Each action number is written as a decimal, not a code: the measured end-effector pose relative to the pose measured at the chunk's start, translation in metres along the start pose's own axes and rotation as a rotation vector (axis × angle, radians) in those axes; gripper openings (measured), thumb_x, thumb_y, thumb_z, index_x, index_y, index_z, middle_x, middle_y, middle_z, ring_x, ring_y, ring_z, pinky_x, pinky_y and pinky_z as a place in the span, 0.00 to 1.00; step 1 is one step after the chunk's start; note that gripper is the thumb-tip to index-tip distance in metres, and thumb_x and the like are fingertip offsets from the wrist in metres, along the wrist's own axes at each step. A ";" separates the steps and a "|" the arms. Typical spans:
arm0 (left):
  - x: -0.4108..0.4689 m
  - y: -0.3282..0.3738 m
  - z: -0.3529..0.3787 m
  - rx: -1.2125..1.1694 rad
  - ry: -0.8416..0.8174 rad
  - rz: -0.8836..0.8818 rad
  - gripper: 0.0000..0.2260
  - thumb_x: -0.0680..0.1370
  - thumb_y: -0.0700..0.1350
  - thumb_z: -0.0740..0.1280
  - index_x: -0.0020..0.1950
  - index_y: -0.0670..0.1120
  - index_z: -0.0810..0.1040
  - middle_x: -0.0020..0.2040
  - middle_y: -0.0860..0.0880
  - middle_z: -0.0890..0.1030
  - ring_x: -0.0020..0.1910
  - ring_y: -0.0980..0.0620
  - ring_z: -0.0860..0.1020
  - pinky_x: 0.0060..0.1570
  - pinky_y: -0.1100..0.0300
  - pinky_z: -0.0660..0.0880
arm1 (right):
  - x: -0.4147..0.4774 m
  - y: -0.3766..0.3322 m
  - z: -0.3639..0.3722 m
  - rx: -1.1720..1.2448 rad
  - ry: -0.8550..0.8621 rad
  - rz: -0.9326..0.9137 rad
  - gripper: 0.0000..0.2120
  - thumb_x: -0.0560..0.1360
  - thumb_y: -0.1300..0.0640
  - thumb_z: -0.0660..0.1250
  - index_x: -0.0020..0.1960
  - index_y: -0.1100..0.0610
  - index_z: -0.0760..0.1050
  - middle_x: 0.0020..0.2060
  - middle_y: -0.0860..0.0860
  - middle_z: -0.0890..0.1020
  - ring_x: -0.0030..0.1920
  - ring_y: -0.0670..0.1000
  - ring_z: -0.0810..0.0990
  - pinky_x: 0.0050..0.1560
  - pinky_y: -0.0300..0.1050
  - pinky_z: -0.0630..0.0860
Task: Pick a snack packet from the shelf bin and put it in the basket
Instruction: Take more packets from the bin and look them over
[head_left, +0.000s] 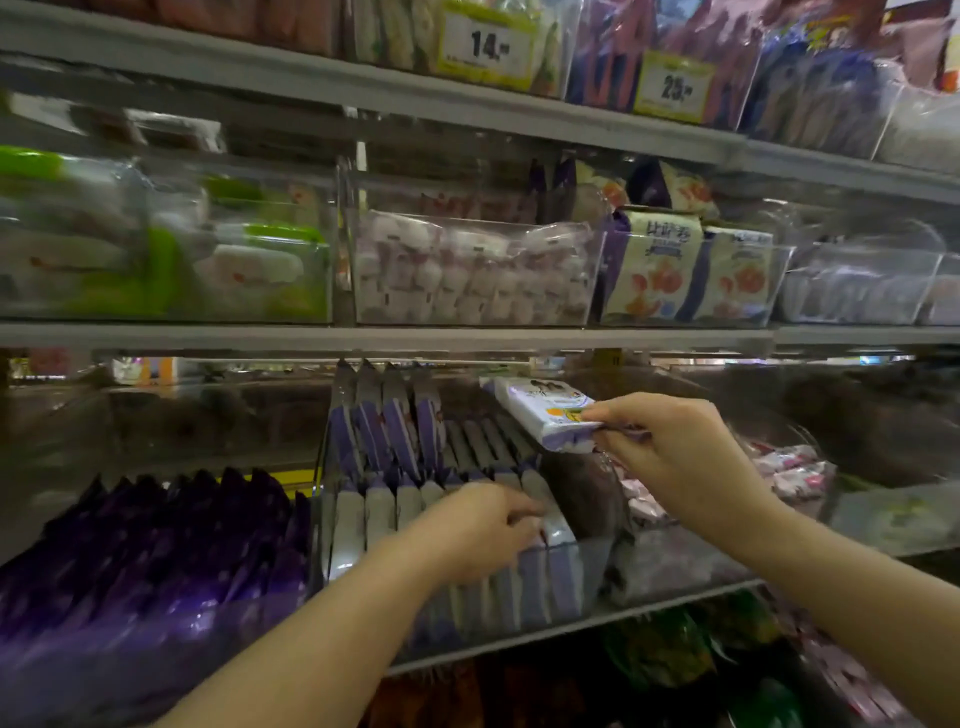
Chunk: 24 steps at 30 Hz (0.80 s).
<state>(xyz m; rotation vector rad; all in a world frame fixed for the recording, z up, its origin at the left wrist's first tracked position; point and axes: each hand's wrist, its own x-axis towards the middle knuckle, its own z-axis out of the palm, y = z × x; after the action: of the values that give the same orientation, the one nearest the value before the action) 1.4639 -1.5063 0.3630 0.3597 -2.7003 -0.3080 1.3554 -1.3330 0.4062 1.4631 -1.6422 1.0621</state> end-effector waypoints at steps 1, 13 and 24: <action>-0.006 0.003 0.001 -0.053 0.070 -0.031 0.14 0.81 0.50 0.61 0.65 0.54 0.78 0.60 0.52 0.81 0.57 0.53 0.78 0.51 0.64 0.73 | -0.015 -0.002 -0.004 0.032 0.036 0.005 0.11 0.70 0.67 0.73 0.51 0.58 0.84 0.46 0.50 0.86 0.47 0.44 0.82 0.52 0.31 0.75; -0.128 0.050 0.026 -1.132 0.420 -0.255 0.11 0.78 0.41 0.67 0.60 0.47 0.75 0.56 0.44 0.83 0.52 0.45 0.83 0.53 0.48 0.80 | -0.172 -0.065 0.030 0.342 -0.022 -0.061 0.13 0.73 0.56 0.70 0.56 0.59 0.82 0.60 0.52 0.78 0.55 0.44 0.80 0.57 0.42 0.78; -0.233 0.017 0.141 -1.172 0.140 -0.473 0.18 0.73 0.37 0.72 0.60 0.49 0.75 0.53 0.46 0.85 0.50 0.45 0.84 0.49 0.48 0.81 | -0.244 -0.077 0.072 1.105 -0.374 0.929 0.35 0.62 0.39 0.71 0.65 0.54 0.73 0.48 0.49 0.86 0.49 0.50 0.85 0.44 0.42 0.81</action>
<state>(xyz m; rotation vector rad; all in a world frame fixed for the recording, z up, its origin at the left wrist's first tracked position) 1.6095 -1.3997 0.1580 0.5802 -1.8207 -1.7589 1.4664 -1.2948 0.1672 1.5422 -2.2042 2.6478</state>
